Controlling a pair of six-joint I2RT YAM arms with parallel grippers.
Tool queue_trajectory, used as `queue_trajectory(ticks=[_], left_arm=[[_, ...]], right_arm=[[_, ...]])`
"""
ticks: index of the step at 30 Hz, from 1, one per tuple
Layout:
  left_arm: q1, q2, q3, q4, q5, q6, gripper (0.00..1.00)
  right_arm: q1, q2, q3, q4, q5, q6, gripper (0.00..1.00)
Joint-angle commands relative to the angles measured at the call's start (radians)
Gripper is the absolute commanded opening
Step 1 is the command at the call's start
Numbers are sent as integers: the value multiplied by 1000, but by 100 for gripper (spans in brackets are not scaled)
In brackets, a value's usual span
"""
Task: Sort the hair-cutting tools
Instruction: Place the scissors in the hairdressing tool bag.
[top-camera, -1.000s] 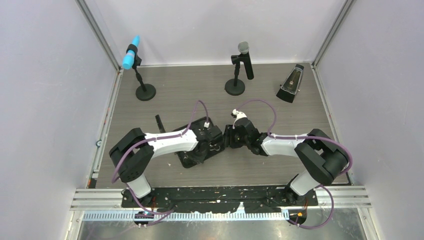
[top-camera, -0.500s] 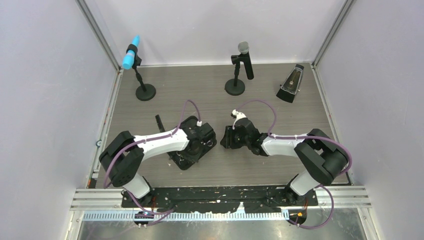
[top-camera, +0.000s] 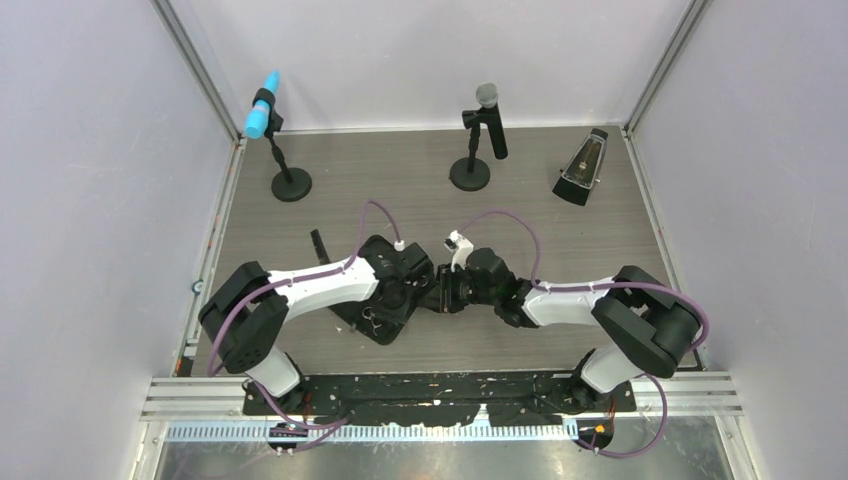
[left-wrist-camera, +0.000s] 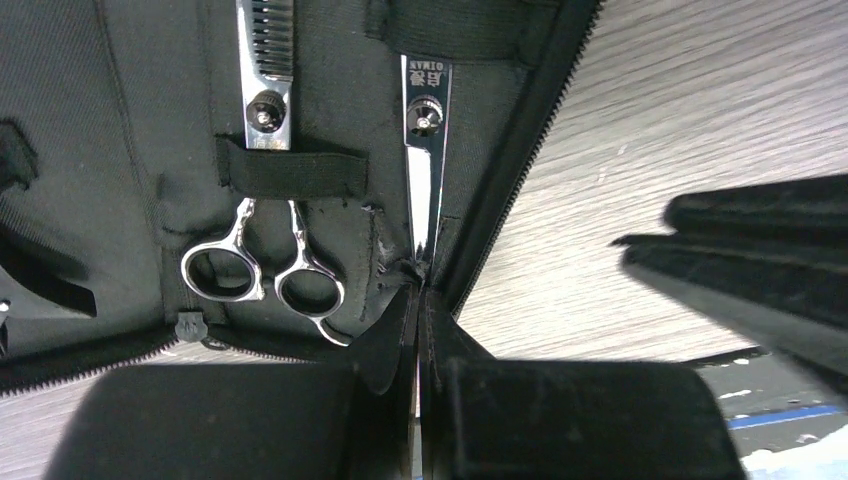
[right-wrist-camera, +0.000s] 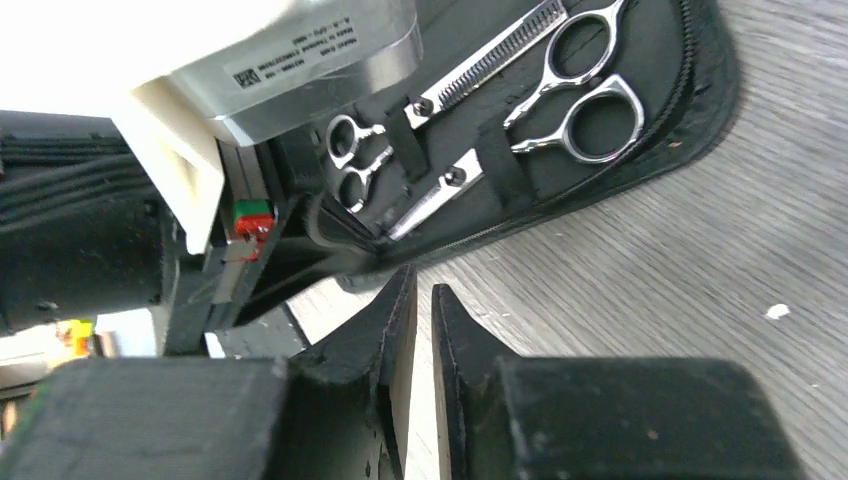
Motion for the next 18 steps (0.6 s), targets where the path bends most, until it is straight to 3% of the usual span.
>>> queue_trajectory(ticks=[1, 13, 18], left_arm=[[-6, -6, 41, 82, 57, -79, 0], [-7, 2, 33, 102, 68, -102, 0], [-7, 11, 37, 111, 81, -107, 0]], right_arm=[[2, 26, -4, 145, -52, 96, 20], [13, 236, 49, 269, -135, 208, 14], [13, 210, 43, 247, -122, 200, 13]])
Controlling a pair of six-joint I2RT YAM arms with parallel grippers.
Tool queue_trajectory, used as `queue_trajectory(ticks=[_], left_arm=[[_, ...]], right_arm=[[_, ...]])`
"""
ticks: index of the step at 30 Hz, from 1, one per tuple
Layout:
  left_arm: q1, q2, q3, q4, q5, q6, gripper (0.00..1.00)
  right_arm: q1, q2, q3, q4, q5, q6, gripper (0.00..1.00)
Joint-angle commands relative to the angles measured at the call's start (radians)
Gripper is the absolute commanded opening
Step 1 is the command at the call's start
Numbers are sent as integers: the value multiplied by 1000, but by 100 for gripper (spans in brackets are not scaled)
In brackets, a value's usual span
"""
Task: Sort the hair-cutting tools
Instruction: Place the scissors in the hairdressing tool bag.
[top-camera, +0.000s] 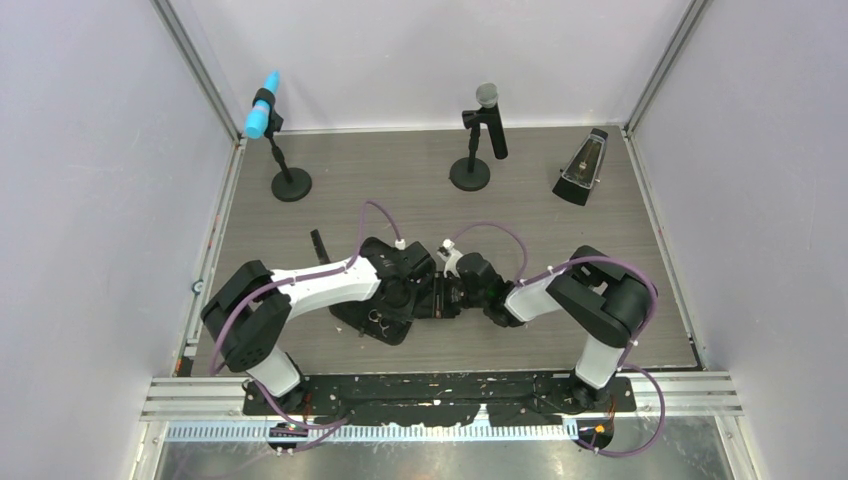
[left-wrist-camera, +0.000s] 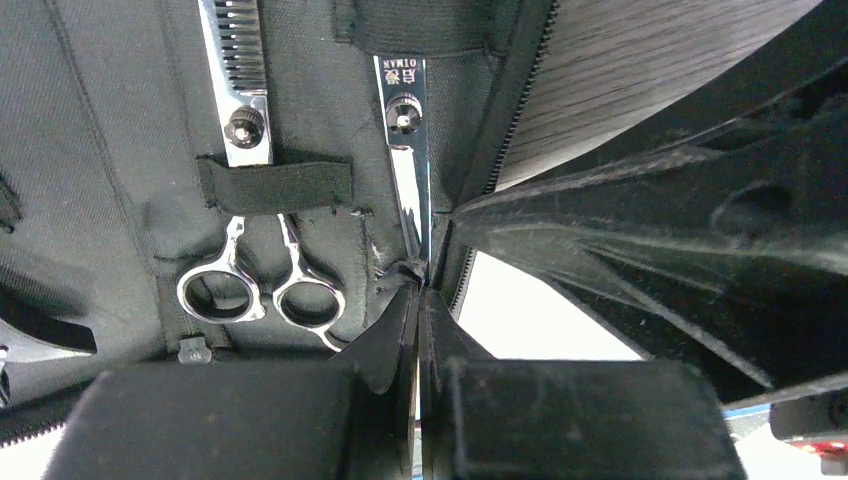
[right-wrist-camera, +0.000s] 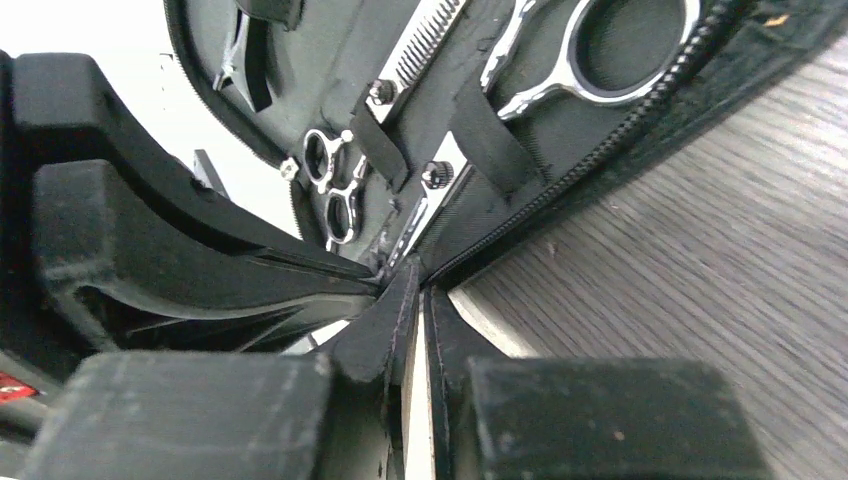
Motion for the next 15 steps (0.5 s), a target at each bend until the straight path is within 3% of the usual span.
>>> queue_trajectory(ticks=[1, 7, 15], left_arm=[[-4, 0, 29, 54, 32, -17, 0], [-4, -1, 29, 55, 35, -16, 0], [-4, -1, 27, 56, 38, -17, 0]], right_arm=[[7, -56, 28, 47, -5, -1, 14], [7, -119, 42, -41, 27, -41, 14], [7, -64, 80, -64, 22, -38, 14]])
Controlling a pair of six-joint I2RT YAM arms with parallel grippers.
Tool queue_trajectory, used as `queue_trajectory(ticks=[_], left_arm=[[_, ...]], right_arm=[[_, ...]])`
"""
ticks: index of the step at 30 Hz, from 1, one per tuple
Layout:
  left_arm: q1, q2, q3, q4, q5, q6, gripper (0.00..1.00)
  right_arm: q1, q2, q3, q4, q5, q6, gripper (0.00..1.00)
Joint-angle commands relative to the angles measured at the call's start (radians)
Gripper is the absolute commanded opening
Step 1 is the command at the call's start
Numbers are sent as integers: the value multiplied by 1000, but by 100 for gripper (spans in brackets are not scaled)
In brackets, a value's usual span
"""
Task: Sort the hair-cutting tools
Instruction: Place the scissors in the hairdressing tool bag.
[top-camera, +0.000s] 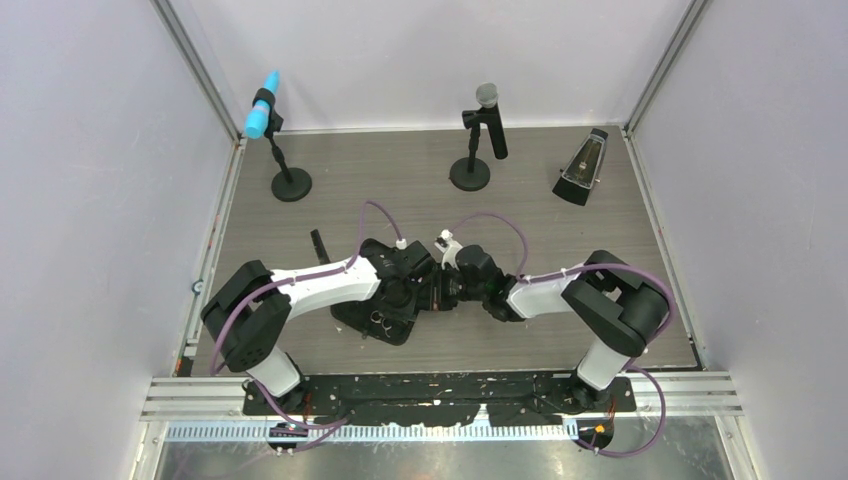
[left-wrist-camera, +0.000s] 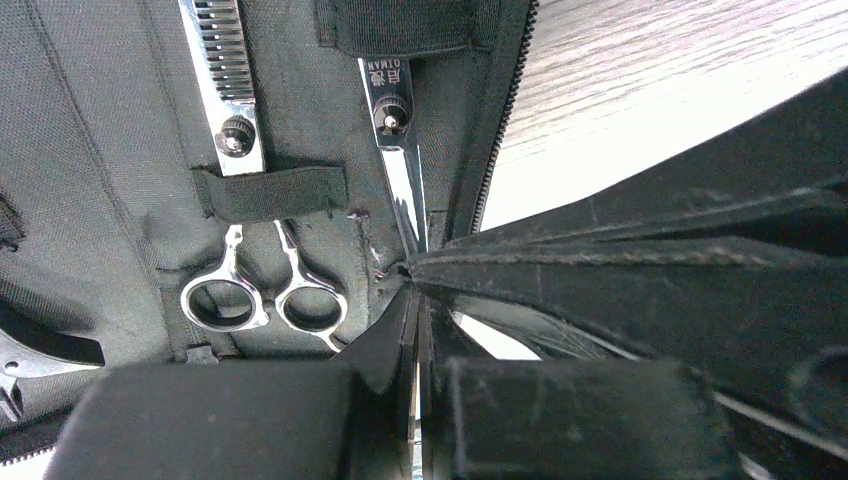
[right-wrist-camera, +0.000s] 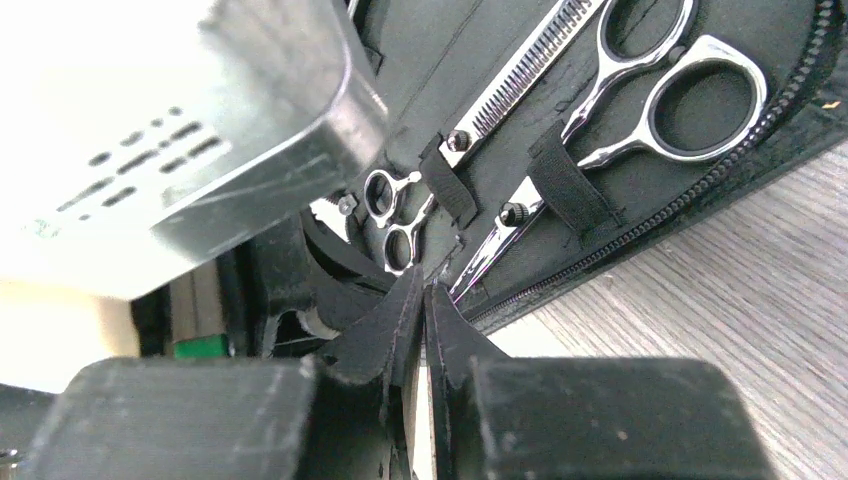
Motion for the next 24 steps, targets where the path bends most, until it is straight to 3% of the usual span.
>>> queue_trajectory(ticks=[1, 15, 24], left_arm=[[-3, -3, 27, 32, 17, -13, 0], [-20, -10, 23, 60, 73, 14, 0], [-34, -45, 16, 99, 128, 65, 0]], right_arm=[[5, 34, 44, -11, 7, -11, 15], [-11, 128, 72, -36, -30, -27, 13], [-11, 192, 103, 54, -88, -89, 12]])
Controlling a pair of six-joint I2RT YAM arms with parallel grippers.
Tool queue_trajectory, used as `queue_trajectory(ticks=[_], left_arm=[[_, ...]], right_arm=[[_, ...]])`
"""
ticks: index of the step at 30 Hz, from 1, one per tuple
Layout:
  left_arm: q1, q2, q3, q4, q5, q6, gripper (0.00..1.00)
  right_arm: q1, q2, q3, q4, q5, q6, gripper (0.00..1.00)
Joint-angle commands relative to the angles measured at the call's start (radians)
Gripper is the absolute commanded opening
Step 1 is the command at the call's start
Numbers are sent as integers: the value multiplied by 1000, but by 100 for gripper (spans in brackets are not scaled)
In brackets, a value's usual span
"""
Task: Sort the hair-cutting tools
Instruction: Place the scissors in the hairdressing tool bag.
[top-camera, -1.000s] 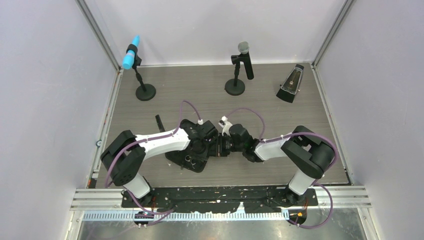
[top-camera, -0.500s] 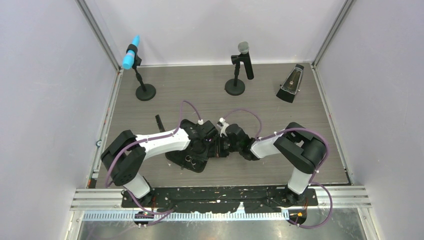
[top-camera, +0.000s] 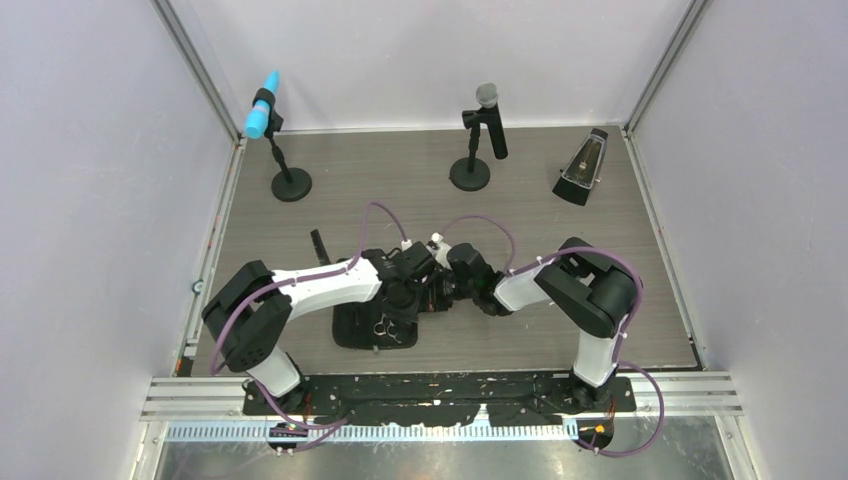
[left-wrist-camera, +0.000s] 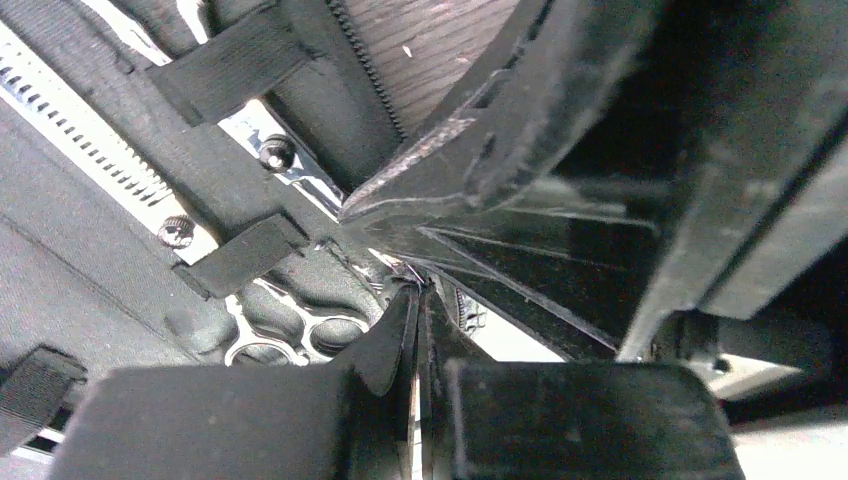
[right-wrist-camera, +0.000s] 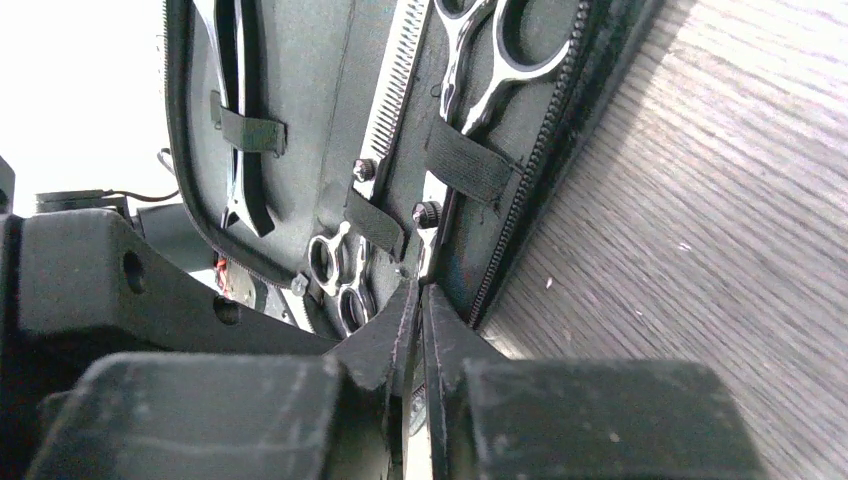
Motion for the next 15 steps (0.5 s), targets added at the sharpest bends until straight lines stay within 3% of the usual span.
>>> queue_trajectory(ticks=[1, 6, 15], left_arm=[[-19, -54, 10, 86, 113, 42, 0], [-19, -63, 0, 113, 132, 45, 0], [-19, -121, -16, 110, 98, 28, 4]], right_arm=[[4, 33, 27, 62, -24, -79, 12], [6, 50, 31, 124, -90, -105, 13], [4, -33, -14, 77, -116, -179, 14]])
